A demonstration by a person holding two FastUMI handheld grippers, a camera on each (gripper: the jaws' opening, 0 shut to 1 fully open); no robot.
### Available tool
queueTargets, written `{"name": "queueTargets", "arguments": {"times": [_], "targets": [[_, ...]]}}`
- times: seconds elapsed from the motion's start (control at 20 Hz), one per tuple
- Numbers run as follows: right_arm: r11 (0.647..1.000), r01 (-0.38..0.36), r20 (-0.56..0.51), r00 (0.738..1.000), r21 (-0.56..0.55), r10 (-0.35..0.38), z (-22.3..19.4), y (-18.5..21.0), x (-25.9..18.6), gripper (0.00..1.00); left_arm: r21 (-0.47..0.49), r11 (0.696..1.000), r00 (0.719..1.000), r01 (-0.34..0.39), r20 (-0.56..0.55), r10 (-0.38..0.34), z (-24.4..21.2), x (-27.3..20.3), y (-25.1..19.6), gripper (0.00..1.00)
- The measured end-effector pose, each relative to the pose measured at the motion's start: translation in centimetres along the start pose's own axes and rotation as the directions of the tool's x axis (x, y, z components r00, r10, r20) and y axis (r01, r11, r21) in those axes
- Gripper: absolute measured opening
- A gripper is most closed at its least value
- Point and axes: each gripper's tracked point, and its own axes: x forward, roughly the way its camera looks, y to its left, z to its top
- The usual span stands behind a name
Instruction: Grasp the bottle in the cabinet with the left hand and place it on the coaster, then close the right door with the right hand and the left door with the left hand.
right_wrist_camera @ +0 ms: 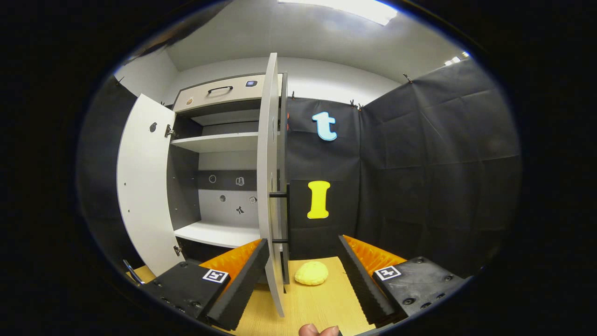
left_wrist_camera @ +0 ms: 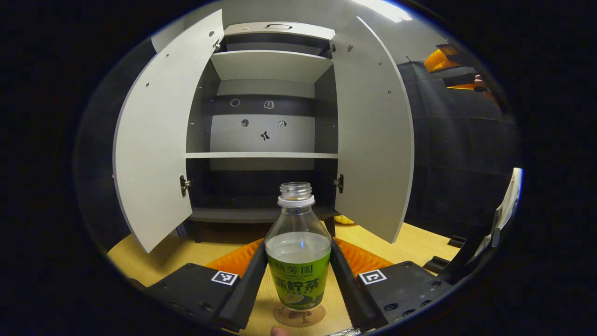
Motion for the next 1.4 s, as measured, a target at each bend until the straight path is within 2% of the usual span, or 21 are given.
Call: {"name": "queueTargets", "arguments": {"times": [0.25,0.5,0.75,0.9,1.0,1.4], "targets": [[0.997,0.035,-0.058,0.998,0.069,-0.031,-0.7,-1.3,-0.1,0.98,0.004,1.000,1.000,0.015,-0.008,-0.015,-3.6,0.3,-0.2,0.79],[0.995,0.063,-0.078,0.995,0.080,-0.057,-0.7,-2.4,-0.2,0.97,0.022,0.999,0.999,0.031,-0.008,-0.031,-5.1,0.6,-0.1,0.79],[0.997,0.059,-0.086,0.995,0.056,-0.054,-1.2,-2.0,-0.1,0.97,0.021,1.000,0.999,0.023,-0.027,-0.022,-6.0,0.6,0.2,0.80],[0.997,0.056,-0.087,0.995,0.052,-0.051,-1.3,-1.7,0.1,0.97,0.004,1.000,0.997,0.025,-0.073,-0.025,-7.0,0.6,0.2,0.85],[0.997,0.054,-0.083,0.995,0.050,-0.049,-1.2,-1.5,0.3,0.98,-0.013,1.000,0.996,0.029,-0.086,-0.030,-7.1,0.5,0.0,0.96],[0.999,0.025,-0.117,0.993,0.025,-0.022,-2.4,-1.2,1.4,0.97,-0.021,1.000,0.988,-0.002,-0.152,-0.001,-7.7,-1.7,0.1,0.98]]}}
